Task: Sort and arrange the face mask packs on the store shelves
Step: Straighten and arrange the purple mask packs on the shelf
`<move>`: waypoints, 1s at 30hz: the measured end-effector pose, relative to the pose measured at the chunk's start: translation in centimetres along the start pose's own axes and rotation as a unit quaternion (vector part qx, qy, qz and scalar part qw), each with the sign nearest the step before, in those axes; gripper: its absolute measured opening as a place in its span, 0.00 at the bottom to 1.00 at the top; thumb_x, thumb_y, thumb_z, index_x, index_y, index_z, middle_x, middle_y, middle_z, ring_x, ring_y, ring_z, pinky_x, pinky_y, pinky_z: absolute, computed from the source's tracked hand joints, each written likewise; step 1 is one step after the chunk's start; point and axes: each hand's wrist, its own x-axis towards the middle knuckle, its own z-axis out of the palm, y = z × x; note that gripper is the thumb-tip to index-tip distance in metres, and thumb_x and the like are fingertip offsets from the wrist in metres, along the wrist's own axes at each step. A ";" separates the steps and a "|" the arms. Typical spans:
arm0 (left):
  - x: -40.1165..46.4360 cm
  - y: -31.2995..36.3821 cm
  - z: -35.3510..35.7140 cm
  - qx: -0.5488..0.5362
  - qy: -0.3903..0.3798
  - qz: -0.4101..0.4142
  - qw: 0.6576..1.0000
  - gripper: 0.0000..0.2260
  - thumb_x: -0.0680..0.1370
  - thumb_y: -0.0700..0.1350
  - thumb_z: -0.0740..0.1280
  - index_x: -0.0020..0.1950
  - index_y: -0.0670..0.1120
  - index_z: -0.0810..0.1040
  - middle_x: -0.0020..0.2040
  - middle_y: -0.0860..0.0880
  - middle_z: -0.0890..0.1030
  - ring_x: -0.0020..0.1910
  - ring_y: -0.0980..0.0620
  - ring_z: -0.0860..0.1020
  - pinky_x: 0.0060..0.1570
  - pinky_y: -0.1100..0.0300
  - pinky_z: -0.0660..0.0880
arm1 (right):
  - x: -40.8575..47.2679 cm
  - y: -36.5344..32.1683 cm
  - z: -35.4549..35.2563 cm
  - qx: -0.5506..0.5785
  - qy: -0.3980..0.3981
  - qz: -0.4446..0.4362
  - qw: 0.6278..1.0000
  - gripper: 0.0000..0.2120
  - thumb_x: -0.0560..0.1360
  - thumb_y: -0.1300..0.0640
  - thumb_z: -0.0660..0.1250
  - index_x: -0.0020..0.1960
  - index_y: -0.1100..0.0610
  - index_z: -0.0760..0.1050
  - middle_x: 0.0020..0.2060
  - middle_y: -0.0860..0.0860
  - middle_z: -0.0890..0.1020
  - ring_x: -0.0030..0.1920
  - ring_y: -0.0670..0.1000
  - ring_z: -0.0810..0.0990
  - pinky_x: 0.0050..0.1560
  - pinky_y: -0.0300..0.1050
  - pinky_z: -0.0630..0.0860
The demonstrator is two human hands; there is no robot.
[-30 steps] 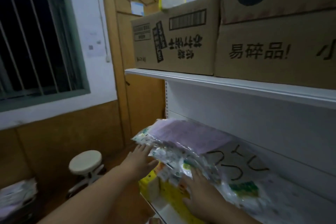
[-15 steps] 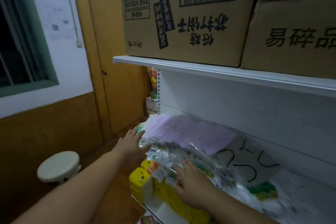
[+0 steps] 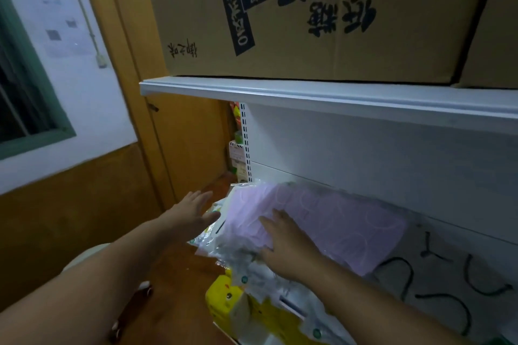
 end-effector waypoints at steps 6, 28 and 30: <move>6.1 1.0 2.1 -0.014 -0.009 0.071 0.997 0.32 0.79 0.62 0.58 0.78 0.53 0.53 0.79 0.49 0.52 0.78 0.47 0.52 0.74 0.47 0.56 | 0.7 3.0 0.0 -0.016 0.004 0.062 0.998 0.32 0.78 0.48 0.60 0.78 0.50 0.51 0.78 0.56 0.48 0.77 0.56 0.47 0.75 0.48 0.49; 14.4 13.7 7.1 -0.070 -0.097 0.425 0.897 0.29 0.80 0.54 0.62 0.78 0.49 0.55 0.78 0.48 0.58 0.75 0.52 0.59 0.72 0.60 0.57 | -7.1 8.9 -0.6 -0.110 0.025 0.415 0.903 0.44 0.74 0.29 0.52 0.79 0.54 0.43 0.78 0.52 0.41 0.77 0.56 0.39 0.74 0.58 0.41; 14.3 14.1 7.2 -0.086 -0.102 0.423 0.896 0.27 0.80 0.52 0.62 0.77 0.49 0.58 0.77 0.48 0.60 0.75 0.51 0.61 0.71 0.59 0.59 | -7.1 9.1 -0.1 -0.111 0.029 0.408 0.906 0.42 0.74 0.30 0.54 0.78 0.53 0.47 0.78 0.51 0.47 0.77 0.56 0.44 0.75 0.57 0.44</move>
